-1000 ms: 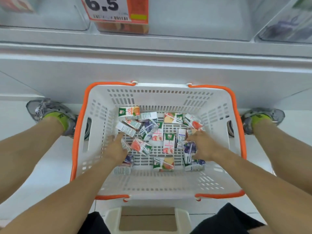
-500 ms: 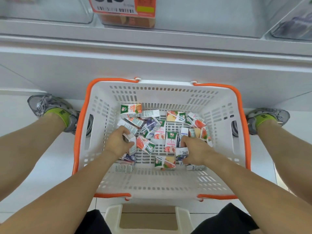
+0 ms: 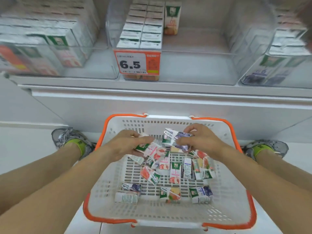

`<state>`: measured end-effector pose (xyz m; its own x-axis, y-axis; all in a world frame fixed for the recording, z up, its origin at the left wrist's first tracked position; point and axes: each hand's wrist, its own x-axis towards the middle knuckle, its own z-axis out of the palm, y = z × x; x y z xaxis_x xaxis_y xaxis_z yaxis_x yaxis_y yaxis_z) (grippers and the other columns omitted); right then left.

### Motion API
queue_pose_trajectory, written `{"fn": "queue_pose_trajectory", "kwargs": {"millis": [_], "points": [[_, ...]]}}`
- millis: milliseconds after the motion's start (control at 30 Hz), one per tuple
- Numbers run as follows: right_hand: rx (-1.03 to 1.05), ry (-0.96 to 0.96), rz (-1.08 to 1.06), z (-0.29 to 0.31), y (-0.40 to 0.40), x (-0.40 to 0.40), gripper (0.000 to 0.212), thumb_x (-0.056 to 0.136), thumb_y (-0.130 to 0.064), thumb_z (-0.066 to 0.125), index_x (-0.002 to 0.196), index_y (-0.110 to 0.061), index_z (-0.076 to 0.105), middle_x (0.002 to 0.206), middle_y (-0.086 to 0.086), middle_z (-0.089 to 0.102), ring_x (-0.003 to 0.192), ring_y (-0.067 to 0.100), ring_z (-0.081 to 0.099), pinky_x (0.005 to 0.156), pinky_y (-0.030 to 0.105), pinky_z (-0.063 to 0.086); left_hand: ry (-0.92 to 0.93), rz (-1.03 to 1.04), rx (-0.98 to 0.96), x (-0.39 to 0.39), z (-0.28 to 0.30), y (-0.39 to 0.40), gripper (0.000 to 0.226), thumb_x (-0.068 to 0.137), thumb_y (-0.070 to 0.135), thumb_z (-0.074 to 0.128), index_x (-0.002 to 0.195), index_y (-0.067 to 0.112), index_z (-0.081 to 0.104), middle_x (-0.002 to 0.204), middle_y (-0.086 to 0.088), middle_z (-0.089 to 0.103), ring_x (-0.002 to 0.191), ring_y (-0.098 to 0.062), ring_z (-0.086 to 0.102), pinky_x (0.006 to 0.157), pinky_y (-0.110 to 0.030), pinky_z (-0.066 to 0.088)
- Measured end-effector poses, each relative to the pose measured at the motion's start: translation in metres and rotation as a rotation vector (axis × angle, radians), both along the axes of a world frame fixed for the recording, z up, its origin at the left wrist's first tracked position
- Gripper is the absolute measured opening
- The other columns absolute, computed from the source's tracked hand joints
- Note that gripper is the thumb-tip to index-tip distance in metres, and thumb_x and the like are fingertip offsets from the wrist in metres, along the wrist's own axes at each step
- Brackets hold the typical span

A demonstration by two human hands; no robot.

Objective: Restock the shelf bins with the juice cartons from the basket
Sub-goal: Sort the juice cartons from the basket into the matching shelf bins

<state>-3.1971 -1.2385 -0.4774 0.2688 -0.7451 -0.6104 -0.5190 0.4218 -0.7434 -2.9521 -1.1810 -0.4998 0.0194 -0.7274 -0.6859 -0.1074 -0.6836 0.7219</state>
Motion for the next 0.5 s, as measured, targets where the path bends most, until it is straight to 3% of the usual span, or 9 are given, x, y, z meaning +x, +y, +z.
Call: {"fn": "queue_pose_trajectory", "kwargs": {"millis": [100,167,300,400,500], "points": [[0.072,-0.149,-0.019,0.034,-0.005,-0.003,0.035,0.075,-0.007,0.084,0.102,-0.002,0.063,0.091,0.013,0.073,0.071,0.021,0.072,0.067,0.033,0.059,-0.112,-0.102,-0.097,0.001,0.047,-0.008,0.045,0.072,0.041,0.084,0.101,0.013,0.062,0.102,-0.005,0.069,0.092,-0.031,0.071,0.076,-0.041,0.062],[0.102,-0.249,-0.021,0.053,-0.003,-0.005,0.036,0.074,-0.008,0.083,0.104,-0.002,0.065,0.092,0.013,0.076,0.081,0.023,0.074,0.069,0.034,0.058,-0.129,-0.192,-0.164,0.002,0.074,-0.012,0.044,0.074,0.044,0.081,0.098,0.010,0.065,0.093,-0.010,0.075,0.084,-0.034,0.071,0.075,-0.043,0.061],[0.116,-0.380,-0.009,0.079,-0.001,-0.008,0.058,0.067,-0.014,0.084,0.120,-0.003,0.063,0.109,0.017,0.074,0.092,0.023,0.071,0.073,0.030,0.057,-0.139,-0.247,-0.247,0.002,0.111,-0.014,0.048,0.076,0.050,0.075,0.083,0.002,0.074,0.086,-0.011,0.077,0.074,-0.021,0.066,0.066,-0.033,0.055],[0.141,-0.465,-0.027,0.086,0.001,-0.011,0.053,0.074,-0.008,0.079,0.123,0.000,0.061,0.110,0.017,0.074,0.092,0.022,0.071,0.077,0.030,0.059,-0.103,-0.232,-0.293,-0.001,0.123,-0.017,0.047,0.080,0.047,0.072,0.087,0.001,0.074,0.087,-0.009,0.077,0.072,-0.016,0.064,0.065,-0.028,0.053],[0.166,-0.536,-0.101,0.084,0.005,-0.014,0.063,0.068,-0.003,0.080,0.126,0.004,0.056,0.110,0.018,0.074,0.094,0.026,0.072,0.080,0.036,0.061,-0.038,-0.198,-0.306,-0.009,0.126,-0.024,0.052,0.071,0.043,0.077,0.095,-0.002,0.071,0.088,-0.011,0.075,0.065,-0.015,0.058,0.061,-0.024,0.051]]}}
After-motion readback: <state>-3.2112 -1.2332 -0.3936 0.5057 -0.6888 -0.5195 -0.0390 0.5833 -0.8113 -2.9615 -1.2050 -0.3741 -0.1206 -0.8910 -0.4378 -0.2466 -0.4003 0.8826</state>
